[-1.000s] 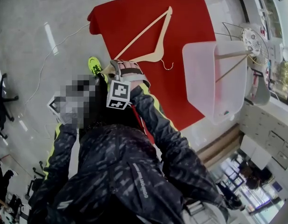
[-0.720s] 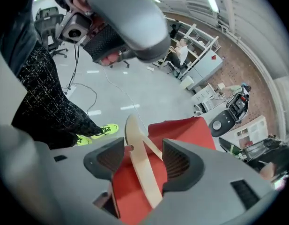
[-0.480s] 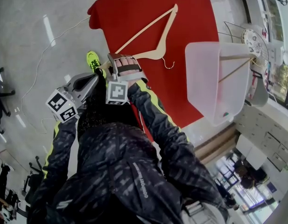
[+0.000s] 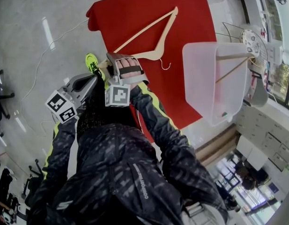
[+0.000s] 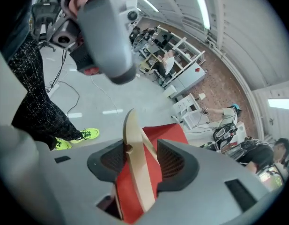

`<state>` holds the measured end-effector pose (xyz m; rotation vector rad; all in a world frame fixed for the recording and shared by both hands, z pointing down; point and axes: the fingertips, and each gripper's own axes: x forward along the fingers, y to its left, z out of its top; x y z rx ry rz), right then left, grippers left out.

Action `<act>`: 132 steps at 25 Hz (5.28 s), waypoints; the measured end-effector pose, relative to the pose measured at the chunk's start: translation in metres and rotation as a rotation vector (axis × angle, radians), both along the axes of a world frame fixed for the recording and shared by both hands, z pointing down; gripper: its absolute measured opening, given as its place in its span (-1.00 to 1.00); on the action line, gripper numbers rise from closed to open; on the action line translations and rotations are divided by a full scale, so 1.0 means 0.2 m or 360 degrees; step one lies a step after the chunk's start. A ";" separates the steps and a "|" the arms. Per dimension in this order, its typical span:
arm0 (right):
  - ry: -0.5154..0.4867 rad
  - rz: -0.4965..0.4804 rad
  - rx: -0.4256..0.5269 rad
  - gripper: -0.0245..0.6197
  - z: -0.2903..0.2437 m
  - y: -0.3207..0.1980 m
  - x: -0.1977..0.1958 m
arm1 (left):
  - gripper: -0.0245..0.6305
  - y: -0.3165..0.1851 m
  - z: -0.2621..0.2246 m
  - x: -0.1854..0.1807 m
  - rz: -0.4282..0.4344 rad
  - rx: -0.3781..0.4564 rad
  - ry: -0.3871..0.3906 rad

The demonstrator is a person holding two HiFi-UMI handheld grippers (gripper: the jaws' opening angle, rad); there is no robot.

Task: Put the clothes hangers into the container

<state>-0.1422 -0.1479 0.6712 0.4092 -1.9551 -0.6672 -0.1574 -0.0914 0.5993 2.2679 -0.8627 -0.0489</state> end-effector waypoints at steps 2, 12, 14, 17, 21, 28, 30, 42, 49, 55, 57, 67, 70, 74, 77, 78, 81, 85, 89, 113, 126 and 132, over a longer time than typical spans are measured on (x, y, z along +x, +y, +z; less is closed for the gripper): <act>-0.0047 0.0028 0.0074 -0.34 -0.12 -0.06 0.03 | -0.89 -0.01 -0.01 0.01 0.0003 0.0009 0.0005; -0.0264 0.0288 0.0193 -0.42 -0.59 -0.26 0.28 | -0.89 -0.10 -0.17 0.16 0.0075 0.0115 -0.0003; -0.0277 0.0310 0.0203 -0.42 -0.64 -0.26 0.27 | -0.89 -0.12 -0.23 0.14 0.0089 0.0152 -0.0009; -0.0310 0.0345 0.0220 -0.43 -0.68 -0.22 0.24 | -0.89 -0.11 -0.28 0.10 0.0106 0.0204 -0.0016; -0.0363 0.0390 0.0245 -0.44 -0.75 -0.17 0.23 | -0.89 -0.06 -0.32 0.07 0.0127 0.0249 -0.0035; -0.0466 0.0481 0.0285 -0.48 -0.93 -0.18 0.35 | -0.89 -0.04 -0.42 0.12 0.0204 0.0311 -0.0076; -0.0488 0.0511 0.0292 -0.50 -0.99 -0.19 0.42 | -0.89 -0.04 -0.46 0.15 0.0230 0.0333 -0.0086; -0.0619 0.0637 0.0335 -0.74 -1.23 -0.22 0.64 | -0.89 -0.04 -0.61 0.31 0.0356 0.0408 -0.0105; -0.0718 0.0668 0.0302 -0.79 -1.36 -0.23 0.61 | -0.89 -0.12 -0.66 0.33 0.0407 0.0460 -0.0093; -0.0763 0.0647 0.0334 -0.80 -1.53 -0.17 0.60 | -0.89 -0.15 -0.76 0.37 0.0439 0.0524 -0.0089; -0.0775 0.0649 0.0353 -0.80 -1.58 -0.16 0.61 | -0.89 -0.14 -0.78 0.39 0.0458 0.0547 -0.0090; -0.0880 0.0650 0.0419 -0.80 -1.88 -0.07 0.59 | -0.89 -0.12 -0.90 0.41 0.0495 0.0639 -0.0078; -0.0910 0.0647 0.0461 -0.80 -2.00 -0.05 0.60 | -0.89 -0.12 -0.96 0.43 0.0504 0.0674 -0.0073; -0.0920 0.0656 0.0540 -0.80 -2.15 -0.02 0.64 | -0.89 -0.14 -1.02 0.47 0.0536 0.0722 -0.0065; -0.0939 0.0663 0.0599 -0.80 -2.26 0.02 0.67 | -0.89 -0.13 -1.06 0.49 0.0565 0.0749 -0.0052; -0.0948 0.0669 0.0614 -0.80 -2.30 0.03 0.68 | -0.89 -0.12 -1.07 0.51 0.0577 0.0754 -0.0047; -0.0970 0.0694 0.0651 -0.80 -2.40 0.07 0.73 | -0.89 -0.11 -1.11 0.57 0.0624 0.0772 -0.0032; -0.1003 0.0742 0.0662 -0.80 -2.48 0.12 0.80 | -0.89 -0.11 -1.14 0.64 0.0686 0.0804 0.0000; -0.0982 0.0815 0.0659 -0.80 -2.53 0.15 0.94 | -0.89 -0.11 -1.18 0.74 0.0761 0.0826 0.0028; -0.1418 0.1302 0.0547 -0.80 -2.54 0.40 1.87 | -0.89 0.05 -1.25 1.36 0.1283 0.0789 0.0115; -0.1553 0.1389 0.0391 -0.80 -2.41 0.52 2.07 | -0.89 0.03 -1.19 1.48 0.1377 0.0747 0.0109; -0.1635 0.1442 0.0210 -0.80 -2.18 0.39 2.12 | -0.89 0.00 -1.12 1.50 0.1428 0.0699 0.0077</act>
